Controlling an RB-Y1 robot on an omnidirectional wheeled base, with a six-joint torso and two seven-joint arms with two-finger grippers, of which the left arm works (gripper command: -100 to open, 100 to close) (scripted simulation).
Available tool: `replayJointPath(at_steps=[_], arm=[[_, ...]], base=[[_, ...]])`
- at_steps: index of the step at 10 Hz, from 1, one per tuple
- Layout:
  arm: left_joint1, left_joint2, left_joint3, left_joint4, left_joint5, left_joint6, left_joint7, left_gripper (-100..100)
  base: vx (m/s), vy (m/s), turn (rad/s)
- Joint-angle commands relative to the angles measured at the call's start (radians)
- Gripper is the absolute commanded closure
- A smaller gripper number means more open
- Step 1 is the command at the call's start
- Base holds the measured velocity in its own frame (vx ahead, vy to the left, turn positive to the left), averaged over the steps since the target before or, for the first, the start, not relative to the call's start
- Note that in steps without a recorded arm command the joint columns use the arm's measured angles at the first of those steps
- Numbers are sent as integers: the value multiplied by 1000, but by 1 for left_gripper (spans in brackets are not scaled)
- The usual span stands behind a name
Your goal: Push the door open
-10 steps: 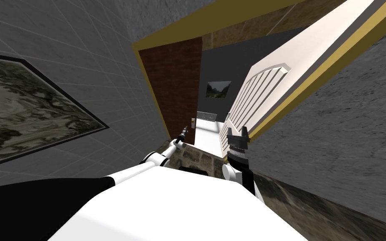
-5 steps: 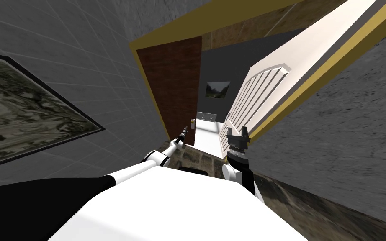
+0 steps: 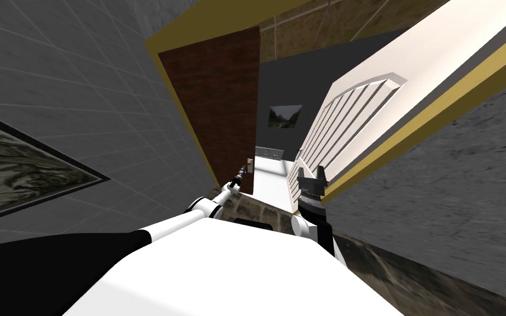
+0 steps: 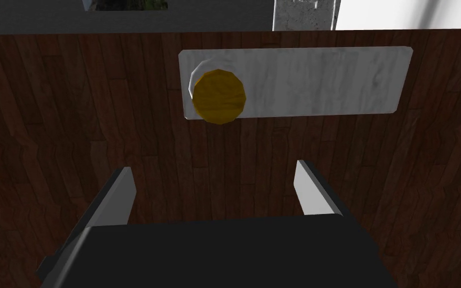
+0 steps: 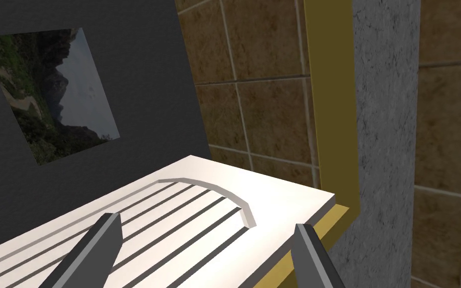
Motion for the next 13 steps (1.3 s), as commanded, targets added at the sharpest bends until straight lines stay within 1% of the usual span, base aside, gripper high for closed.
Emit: replayJointPath(at_steps=[1, 6, 7, 8, 13], arm=[[0, 1, 4, 1, 1, 0, -2, -100], [-1, 0, 14, 5, 5, -1, -8, -100], [0, 0, 12, 4, 5, 0, -7, -100], [0, 0, 12, 4, 5, 0, -7, 100], [0, 0, 12, 4, 5, 0, -7, 100]], base=[[229, -38, -25], [194, -44, -22], [86, -3, -3], [-11, -1, 5], [-16, 1, -1]])
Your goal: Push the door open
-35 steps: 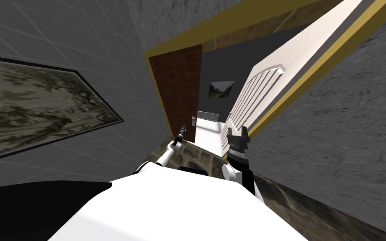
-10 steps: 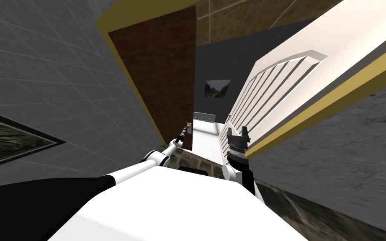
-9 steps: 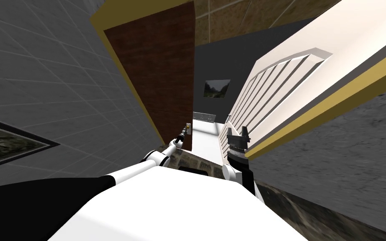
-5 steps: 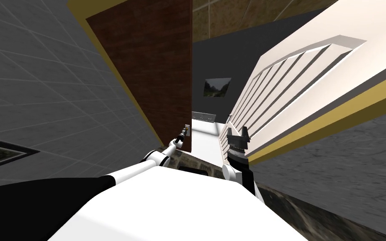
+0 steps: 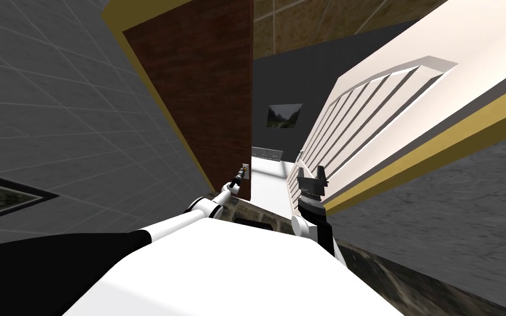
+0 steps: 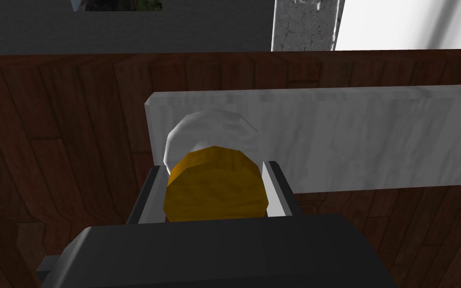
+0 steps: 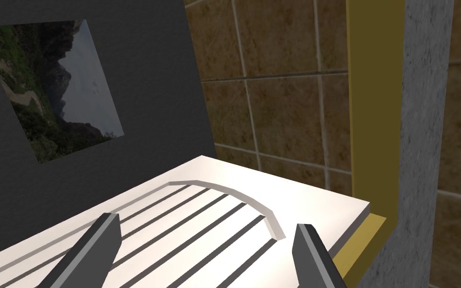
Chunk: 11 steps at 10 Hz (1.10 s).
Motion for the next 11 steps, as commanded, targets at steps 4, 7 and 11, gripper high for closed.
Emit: replayJointPath(at_steps=[4, 7, 11], arm=[[4, 12, 28, 2, 11, 1, -13, 100], [8, 24, 58, 3, 22, 1, -26, 100], [13, 39, 95, 5, 37, 2, -43, 100]], base=[[143, -67, 35], [212, -104, 59], [123, -67, 41]])
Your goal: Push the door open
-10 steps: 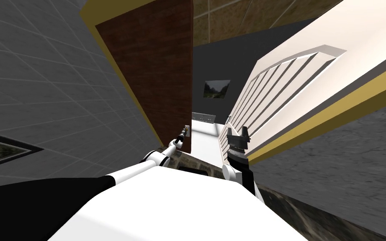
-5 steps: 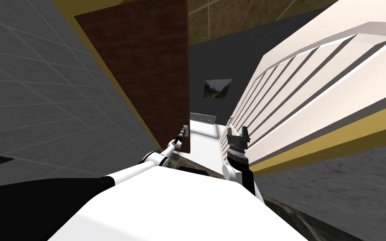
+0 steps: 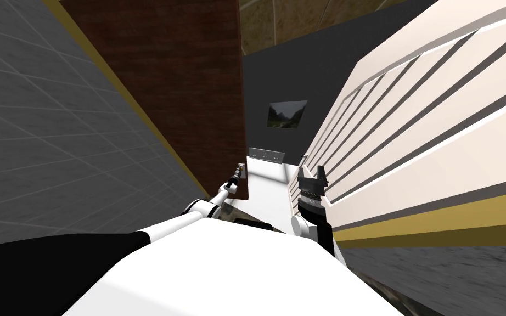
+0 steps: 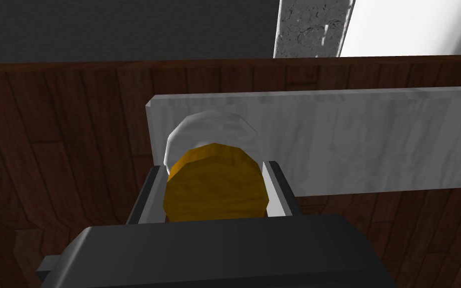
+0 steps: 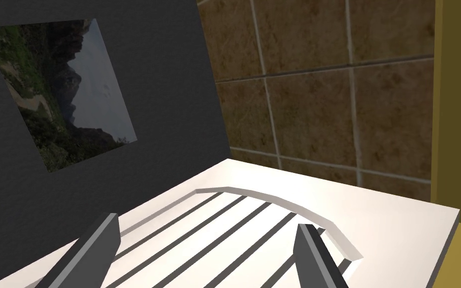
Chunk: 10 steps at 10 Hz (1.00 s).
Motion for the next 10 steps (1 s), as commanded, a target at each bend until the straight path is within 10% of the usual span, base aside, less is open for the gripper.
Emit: replayJointPath(at_steps=[1, 10], arm=[[-19, 19, 21, 42, 8, -14, -5, 100], [-11, 44, 82, 46, 32, -13, -33, 100]], base=[[136, -108, 60], [102, -80, 45]])
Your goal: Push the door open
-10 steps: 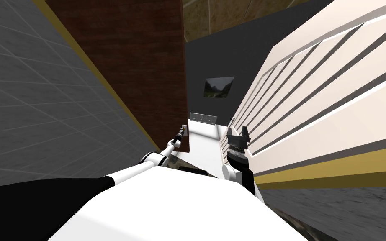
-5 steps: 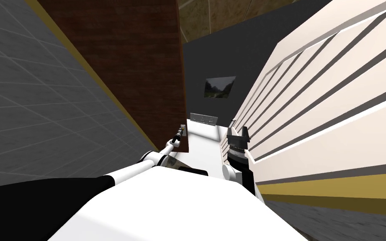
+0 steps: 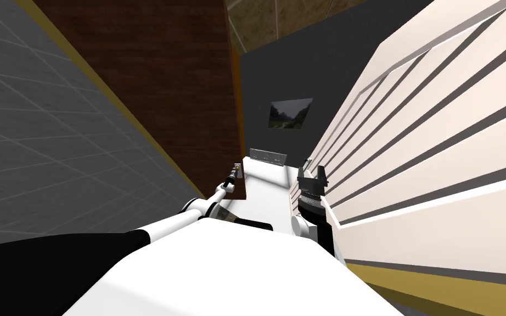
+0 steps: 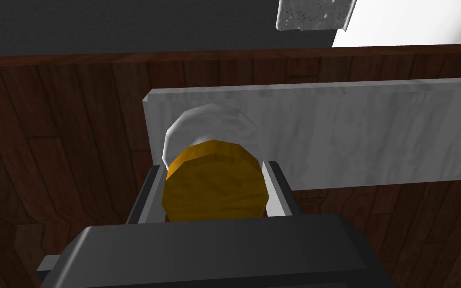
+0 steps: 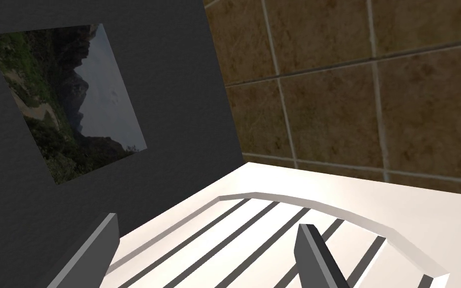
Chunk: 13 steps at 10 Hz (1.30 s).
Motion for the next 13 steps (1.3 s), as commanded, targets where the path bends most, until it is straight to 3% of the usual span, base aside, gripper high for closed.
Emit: replayJointPath(at_steps=[1, 5, 7, 8, 13], arm=[[13, 15, 24, -19, 9, 11, -10, 100], [21, 37, 78, -17, 29, 12, -34, 100], [21, 37, 78, -17, 29, 12, -34, 100], [24, 47, 102, -15, 39, 12, -45, 100], [29, 63, 139, -13, 53, 13, -62, 100]], base=[[121, -75, 41], [188, -160, 94], [82, -48, 30], [109, -77, 40], [145, -121, 71]])
